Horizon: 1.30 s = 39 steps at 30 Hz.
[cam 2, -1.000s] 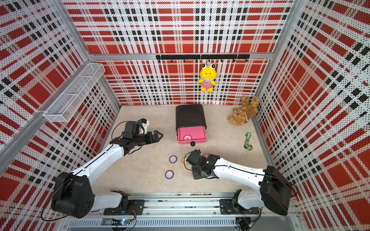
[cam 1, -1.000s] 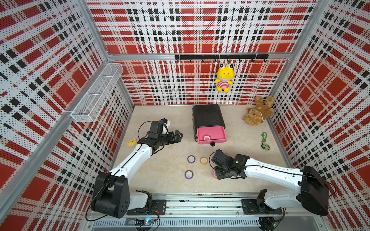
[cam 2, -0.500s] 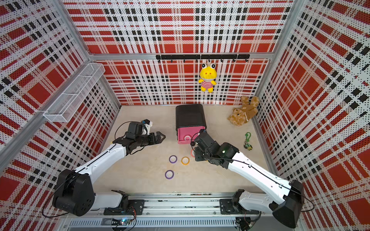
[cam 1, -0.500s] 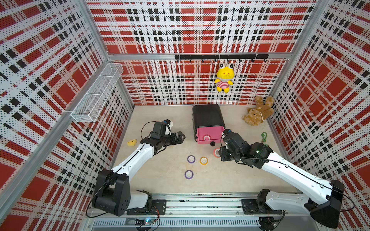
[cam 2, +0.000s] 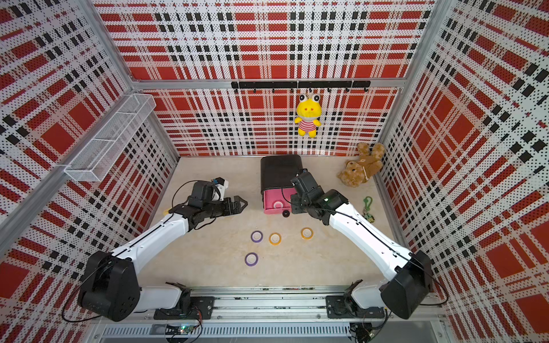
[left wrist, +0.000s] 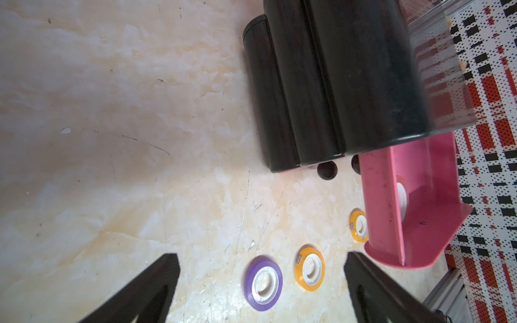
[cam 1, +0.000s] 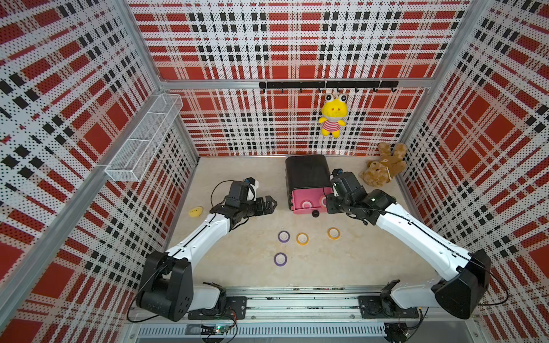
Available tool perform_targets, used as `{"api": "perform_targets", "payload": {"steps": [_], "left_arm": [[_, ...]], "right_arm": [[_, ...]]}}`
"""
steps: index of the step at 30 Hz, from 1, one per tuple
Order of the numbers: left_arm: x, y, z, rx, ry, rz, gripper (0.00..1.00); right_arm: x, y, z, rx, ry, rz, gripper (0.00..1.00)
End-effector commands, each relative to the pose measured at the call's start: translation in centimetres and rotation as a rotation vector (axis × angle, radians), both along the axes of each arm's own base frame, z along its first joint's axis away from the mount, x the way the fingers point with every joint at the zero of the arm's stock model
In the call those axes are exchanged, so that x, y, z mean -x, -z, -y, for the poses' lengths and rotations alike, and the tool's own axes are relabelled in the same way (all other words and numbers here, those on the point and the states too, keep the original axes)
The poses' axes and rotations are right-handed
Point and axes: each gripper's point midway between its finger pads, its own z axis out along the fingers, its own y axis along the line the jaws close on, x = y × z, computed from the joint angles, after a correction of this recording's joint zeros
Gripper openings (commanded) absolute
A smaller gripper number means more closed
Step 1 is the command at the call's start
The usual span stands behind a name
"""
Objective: Place the transparent tape into the drawer according to color
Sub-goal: Place the tape in the drawer.
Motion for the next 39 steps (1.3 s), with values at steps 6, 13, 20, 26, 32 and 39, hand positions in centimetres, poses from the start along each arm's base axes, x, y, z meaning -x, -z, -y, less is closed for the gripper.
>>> {"api": "perform_targets", "payload": {"steps": [6,13,20,26,32,39], "left_arm": [[-0.1,-1.1,0.0,0.011,-0.006,0.04,0.99],[0.0,-1.3,-0.3,0.014,-0.014,0.047,0.99],[-0.3,-1.6,-0.4,0.017,-0.02,0.051,0.99],[-0.4,-1.8,-0.5,0.014,-0.025,0.054,0.99],[-0.6,-1.4,-0.2,0.013,-0.021,0.045,0.99],[-1.7,-3.4,1.7,0.098,0.016,0.104,0.99]], "right_arm": [[-3.0,0.8,-0.9,0.035,-0.026,0.022,0.01],[-3.4,0.8,-1.6,0.0,-0.032,0.036,0.55],[-2.2,-0.6,-2.2,-0.067,-0.078,0.046,0.64],[1.0,-0.5,-2.3,-0.134,-0.133,-0.009,0.69],[4.1,1.8,-3.1,-0.15,-0.171,-0.07,0.71],[5.7,5.3,-4.4,-0.17,-0.178,-0.083,0.77]]}}
